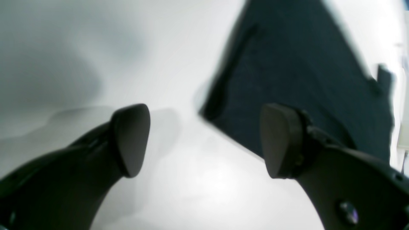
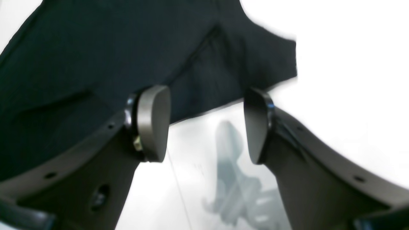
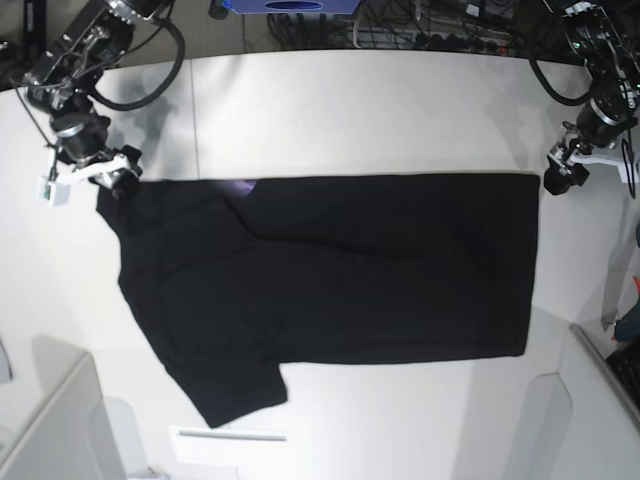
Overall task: Fold the T-shirt properly
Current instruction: 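Release the shoulders and regrasp the shirt's collar-side edge with both grippers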
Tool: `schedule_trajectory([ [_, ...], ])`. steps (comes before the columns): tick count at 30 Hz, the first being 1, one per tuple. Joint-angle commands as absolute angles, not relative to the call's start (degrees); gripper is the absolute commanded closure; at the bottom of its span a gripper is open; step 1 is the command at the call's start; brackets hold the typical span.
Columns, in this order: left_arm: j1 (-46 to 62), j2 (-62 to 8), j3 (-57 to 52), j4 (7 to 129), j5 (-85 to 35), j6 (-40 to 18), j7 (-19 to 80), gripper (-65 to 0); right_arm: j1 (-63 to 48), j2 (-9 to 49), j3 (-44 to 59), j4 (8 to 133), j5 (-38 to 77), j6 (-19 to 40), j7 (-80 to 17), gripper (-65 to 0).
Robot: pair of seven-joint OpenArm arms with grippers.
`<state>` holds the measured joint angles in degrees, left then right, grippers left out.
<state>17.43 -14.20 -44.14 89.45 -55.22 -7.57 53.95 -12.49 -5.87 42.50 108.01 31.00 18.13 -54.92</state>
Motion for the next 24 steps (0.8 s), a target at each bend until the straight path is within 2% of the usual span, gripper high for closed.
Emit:
schedule_trajectory([
  [1,17.19,-14.64,-44.18,89.98,-53.93,-8.48,53.05,-51.0,-12.62,-6.37,42.59,108.62,31.52,18.42,-53.76,-34.8],
  [6,15.08,-11.91,-41.54,89.54,-48.84,-13.85,52.09,-51.0,-12.35,-6.46,42.86,99.12,31.52,18.15,-49.54,-34.8],
  [13,11.03,-11.03,-41.19,82.95,-47.16,-13.05,52.18,-51.0,-8.57,-5.23,42.95,87.43,31.43,17.8,-42.68,-34.8],
  [16,10.33,-10.86,-41.1,80.48,-47.16,-13.05,52.18,-51.0,-6.73,-4.97,42.95,83.47,31.43,14.73,-41.8,-34.8],
  [24,10.24,-10.86,-37.05,77.85,-47.16,-13.14,50.77,-51.0,-5.58,-4.88,42.59,81.71,31.43,14.02,-39.25,-34.8],
])
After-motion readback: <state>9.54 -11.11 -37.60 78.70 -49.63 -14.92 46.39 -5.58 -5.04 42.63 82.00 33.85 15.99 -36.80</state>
